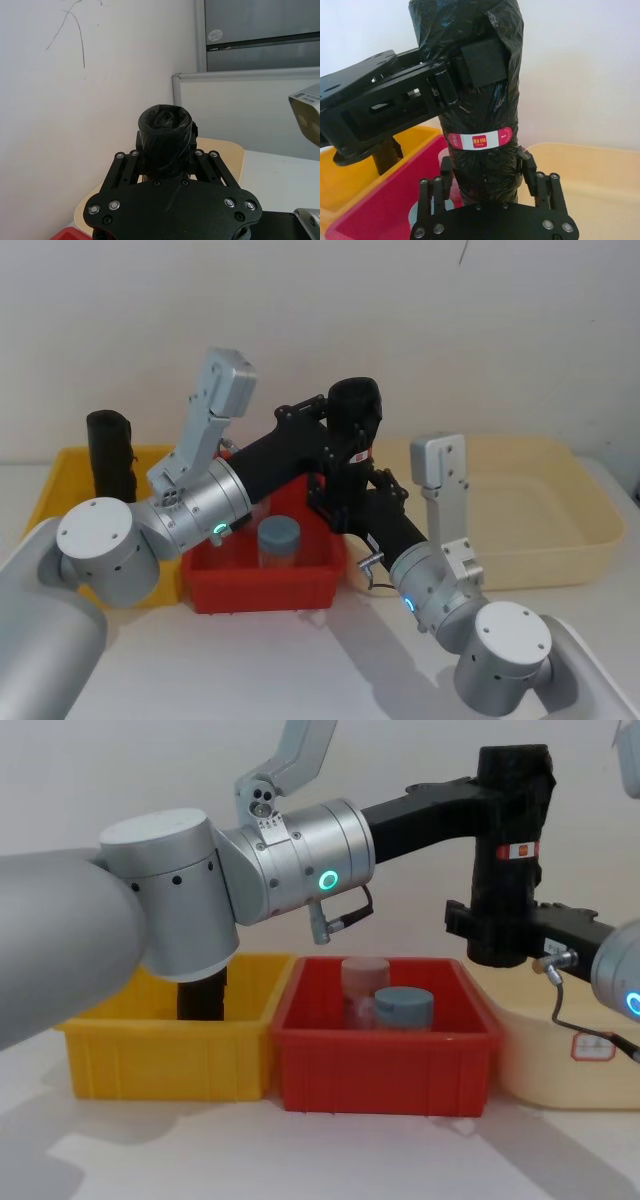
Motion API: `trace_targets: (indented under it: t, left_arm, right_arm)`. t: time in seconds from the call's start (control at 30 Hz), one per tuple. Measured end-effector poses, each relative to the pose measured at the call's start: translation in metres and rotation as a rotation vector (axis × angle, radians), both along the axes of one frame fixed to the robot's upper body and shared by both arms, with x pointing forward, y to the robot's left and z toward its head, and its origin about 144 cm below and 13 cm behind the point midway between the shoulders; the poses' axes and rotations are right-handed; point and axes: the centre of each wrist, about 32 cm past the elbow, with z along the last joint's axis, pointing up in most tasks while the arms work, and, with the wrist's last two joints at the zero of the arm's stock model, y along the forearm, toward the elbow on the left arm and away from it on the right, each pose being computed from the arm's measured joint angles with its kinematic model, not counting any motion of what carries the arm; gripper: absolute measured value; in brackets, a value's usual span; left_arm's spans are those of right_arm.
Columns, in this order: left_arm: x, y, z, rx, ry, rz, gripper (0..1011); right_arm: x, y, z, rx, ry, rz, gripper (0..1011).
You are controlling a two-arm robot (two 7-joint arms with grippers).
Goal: Pick up the garbage bag with the one hand and transfer it to the other hand.
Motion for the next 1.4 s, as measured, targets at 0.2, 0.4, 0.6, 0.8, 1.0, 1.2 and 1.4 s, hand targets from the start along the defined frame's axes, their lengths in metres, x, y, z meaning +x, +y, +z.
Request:
trace_targets:
  t: [0.2,0.4,0.6,0.8,1.0,1.2,1.4]
  left_arm:
    - [0.0000,0.0000,0.0000,0.000,0.000,0.000,404]
    - [0.0000,0.0000,0.0000,0.000,0.000,0.000,404]
    - [0.0000,0.0000,0.0000,0.000,0.000,0.000,404]
    - [0.0000,0.0000,0.0000,0.000,0.000,0.000,404]
    - [0.0000,0.0000,0.0000,0.000,0.000,0.000,447]
    - [0.0000,0.0000,0.0000,0.000,0.000,0.000,659]
    - [0.0000,0.0000,0.0000,0.000,0.000,0.000,812]
  right_arm:
    - [0.0011,-0.0002,0.0017,-0.002,0.009,-0.001,692]
    - [0.0017,-0.0004,0.0029,-0.001,0.017,0.000,518]
    - [0.0019,-0.0005,0.0039,0.000,0.021,0.001,516]
    - [0.0018,-0.0007,0.0043,0.003,0.024,0.000,516]
    - [0.0017,-0.0009,0.0046,0.002,0.025,0.003,516]
    - [0.0015,-0.0014,0.0063,0.001,0.020,0.005,516]
    - [0.0014,-0.0019,0.0079,0.001,0.018,0.004,516]
